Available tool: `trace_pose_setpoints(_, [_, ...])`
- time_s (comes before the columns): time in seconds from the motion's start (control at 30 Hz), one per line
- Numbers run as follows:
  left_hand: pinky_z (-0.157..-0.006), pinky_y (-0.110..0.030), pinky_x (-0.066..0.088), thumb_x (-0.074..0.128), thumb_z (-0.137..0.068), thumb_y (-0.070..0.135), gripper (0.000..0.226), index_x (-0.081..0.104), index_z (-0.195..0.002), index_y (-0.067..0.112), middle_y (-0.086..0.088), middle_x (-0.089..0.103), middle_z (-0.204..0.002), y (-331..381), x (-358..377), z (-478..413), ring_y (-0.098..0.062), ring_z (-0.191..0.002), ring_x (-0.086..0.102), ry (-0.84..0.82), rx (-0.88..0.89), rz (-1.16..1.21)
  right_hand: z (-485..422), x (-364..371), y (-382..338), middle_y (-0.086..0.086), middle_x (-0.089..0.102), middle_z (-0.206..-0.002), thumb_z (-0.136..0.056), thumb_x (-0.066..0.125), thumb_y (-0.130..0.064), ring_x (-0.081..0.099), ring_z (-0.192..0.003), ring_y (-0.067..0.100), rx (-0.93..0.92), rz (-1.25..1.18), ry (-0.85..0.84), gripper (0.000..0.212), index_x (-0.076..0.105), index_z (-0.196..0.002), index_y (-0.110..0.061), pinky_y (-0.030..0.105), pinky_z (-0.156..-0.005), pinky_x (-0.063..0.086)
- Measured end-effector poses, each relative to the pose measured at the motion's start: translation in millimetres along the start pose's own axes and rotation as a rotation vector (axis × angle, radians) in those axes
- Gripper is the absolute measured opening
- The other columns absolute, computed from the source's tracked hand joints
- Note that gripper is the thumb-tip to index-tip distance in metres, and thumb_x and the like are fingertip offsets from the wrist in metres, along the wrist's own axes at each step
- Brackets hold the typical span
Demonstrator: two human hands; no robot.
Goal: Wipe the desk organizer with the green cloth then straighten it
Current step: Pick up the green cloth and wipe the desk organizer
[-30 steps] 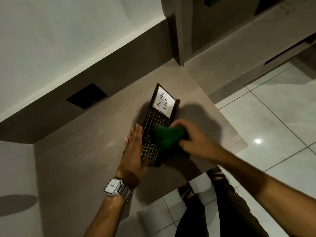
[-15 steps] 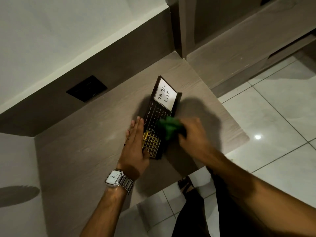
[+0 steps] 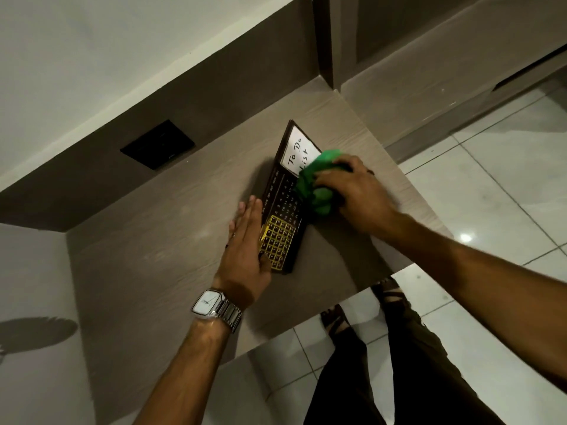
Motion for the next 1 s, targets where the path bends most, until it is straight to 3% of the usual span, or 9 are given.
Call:
trace_pose_setpoints(0.07, [-0.111, -0.021, -0.015, 0.061, -0.077, -0.007, 0.109, -0.012, -0.148, 0.031, 0.014, -0.012, -0.154, 0, 0, 0, 0.003, -0.139, -0.022, -0.004, -0.004, 0.011, 7, 3, -11, 0.004, 0.061, -0.129, -0.077, 0.066, -0.012, 0.045, -0.123, 0.036, -0.011, 0.025, 0.000, 0.039, 0.065, -0.114, -0.026, 0.054, -0.092, 0.047])
trace_pose_setpoints(0.1, [-0.112, -0.021, -0.015, 0.061, -0.077, -0.008, 0.107, -0.010, -0.150, 0.028, 0.012, -0.011, -0.156, -1, 0, 0, 0.000, -0.141, -0.020, -0.004, -0.004, 0.014, 22, 13, -28, 0.005, 0.062, -0.126, -0.078, 0.063, -0.017, 0.048, -0.120, 0.035, -0.087, 0.007, -0.061, 0.034, 0.066, -0.111, -0.028, 0.058, -0.074, 0.051])
trace_pose_setpoints(0.13, [-0.112, -0.022, -0.015, 0.061, -0.077, -0.008, 0.106, -0.007, -0.152, 0.025, 0.010, -0.009, -0.157, -1, 0, -1, -0.003, -0.143, -0.018, 0.000, -0.002, 0.017, 42, 25, -48, 0.004, 0.063, -0.124, -0.080, 0.062, -0.022, 0.048, -0.120, 0.035, -0.217, -0.015, -0.122, 0.031, 0.066, -0.110, -0.028, 0.040, -0.083, 0.042])
trace_pose_setpoints(0.23, [-0.113, -0.025, -0.015, 0.060, -0.078, -0.008, 0.103, -0.005, -0.152, 0.021, 0.009, -0.008, -0.158, 0, 0, -1, -0.007, -0.145, -0.016, 0.010, 0.012, 0.017, 63, 34, -63, -0.004, 0.060, -0.129, -0.078, 0.069, -0.021, 0.048, -0.122, 0.030, -0.389, -0.030, -0.242, 0.039, 0.066, -0.115, -0.032, 0.043, -0.082, 0.050])
trace_pose_setpoints(0.37, [-0.111, -0.020, -0.016, 0.060, -0.077, -0.008, 0.106, -0.009, -0.149, 0.028, 0.010, -0.008, -0.157, 0, 0, -1, 0.000, -0.142, -0.019, 0.012, 0.022, 0.020, -5, -8, 25, 0.008, 0.051, -0.139, -0.080, 0.061, 0.000, 0.046, -0.126, 0.033, 0.096, 0.022, 0.070, 0.055, 0.062, -0.128, -0.027, 0.047, -0.098, 0.044])
trace_pose_setpoints(0.43, [-0.112, -0.024, -0.014, 0.060, -0.076, -0.008, 0.107, -0.009, -0.149, 0.028, 0.011, -0.007, -0.156, 0, 1, -1, 0.004, -0.140, -0.020, 0.013, 0.024, 0.030, -6, -3, 28, 0.007, 0.053, -0.140, -0.083, 0.060, -0.002, 0.046, -0.130, 0.029, 0.139, 0.039, 0.109, 0.052, 0.060, -0.131, -0.023, 0.049, -0.106, 0.039])
trace_pose_setpoints(0.67, [-0.115, -0.036, -0.010, 0.059, -0.074, -0.008, 0.104, -0.003, -0.153, 0.022, 0.006, -0.001, -0.159, -1, 1, 0, -0.001, -0.144, -0.015, 0.032, 0.042, 0.036, 82, 43, -82, 0.008, 0.067, -0.125, -0.064, 0.088, -0.009, 0.053, -0.121, 0.037, -0.510, 0.035, -0.239, 0.054, 0.071, -0.114, -0.015, 0.049, -0.083, 0.056])
trace_pose_setpoints(0.9, [-0.116, -0.045, -0.008, 0.057, -0.074, -0.012, 0.104, -0.003, -0.152, 0.022, 0.001, 0.003, -0.161, 3, -1, 0, -0.015, -0.148, -0.007, 0.044, 0.020, 0.053, -11, -21, 20, 0.022, 0.061, -0.120, -0.082, 0.059, -0.007, 0.050, -0.117, 0.043, 0.032, 0.148, 0.146, 0.038, 0.066, -0.119, -0.008, 0.058, -0.095, 0.045])
trace_pose_setpoints(1.0, [-0.117, -0.046, -0.004, 0.057, -0.075, -0.013, 0.102, 0.000, -0.152, 0.020, 0.000, 0.005, -0.161, 5, -3, 0, -0.017, -0.148, -0.005, 0.057, 0.012, 0.049, 36, 15, -39, 0.023, 0.067, -0.114, -0.085, 0.060, -0.011, 0.058, -0.112, 0.044, -0.198, 0.008, 0.041, 0.028, 0.068, -0.110, -0.002, 0.056, -0.094, 0.049])
Point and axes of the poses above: each hand's wrist, its own z-axis away from the middle knuckle, its own x-axis out of the palm, y = z × x, the point moved 7 cm from there along -z, towards the middle knuckle
